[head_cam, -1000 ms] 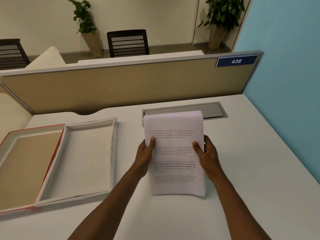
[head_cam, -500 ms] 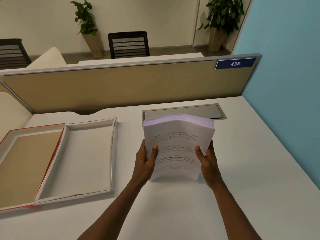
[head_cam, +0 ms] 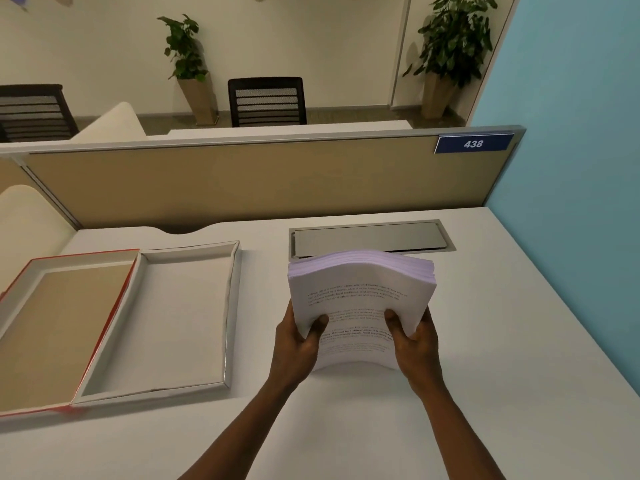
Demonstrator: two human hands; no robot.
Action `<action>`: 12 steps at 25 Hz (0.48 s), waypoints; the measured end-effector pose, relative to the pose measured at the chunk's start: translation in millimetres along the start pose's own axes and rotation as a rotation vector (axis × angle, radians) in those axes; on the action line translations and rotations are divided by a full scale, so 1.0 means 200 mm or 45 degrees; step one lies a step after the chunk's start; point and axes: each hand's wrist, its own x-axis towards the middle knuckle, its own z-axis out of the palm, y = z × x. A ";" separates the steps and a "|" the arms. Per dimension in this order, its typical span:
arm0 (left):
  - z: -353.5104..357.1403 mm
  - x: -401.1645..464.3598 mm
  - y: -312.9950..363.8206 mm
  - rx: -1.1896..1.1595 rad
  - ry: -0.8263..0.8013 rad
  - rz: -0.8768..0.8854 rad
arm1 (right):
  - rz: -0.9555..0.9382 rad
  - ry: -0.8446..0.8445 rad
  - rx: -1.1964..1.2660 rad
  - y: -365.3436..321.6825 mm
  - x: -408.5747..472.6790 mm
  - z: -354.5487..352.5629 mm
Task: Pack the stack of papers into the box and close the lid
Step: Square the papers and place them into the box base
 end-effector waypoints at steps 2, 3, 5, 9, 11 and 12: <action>0.00 -0.01 0.00 0.028 -0.009 0.001 | -0.005 -0.011 -0.006 0.01 -0.02 -0.01; 0.00 -0.02 0.01 0.042 -0.012 0.009 | -0.019 -0.028 -0.032 0.02 -0.03 -0.03; -0.01 -0.02 0.02 0.077 -0.006 0.026 | -0.049 -0.107 -0.147 0.03 -0.03 -0.08; -0.06 -0.08 -0.01 0.194 0.012 0.032 | -0.128 -0.246 -0.531 0.11 -0.02 -0.19; -0.06 -0.08 -0.01 0.260 0.001 0.026 | -0.150 -0.265 -0.648 0.11 -0.01 -0.21; -0.07 -0.07 0.00 0.278 -0.005 0.019 | -0.150 -0.261 -0.658 0.10 -0.01 -0.20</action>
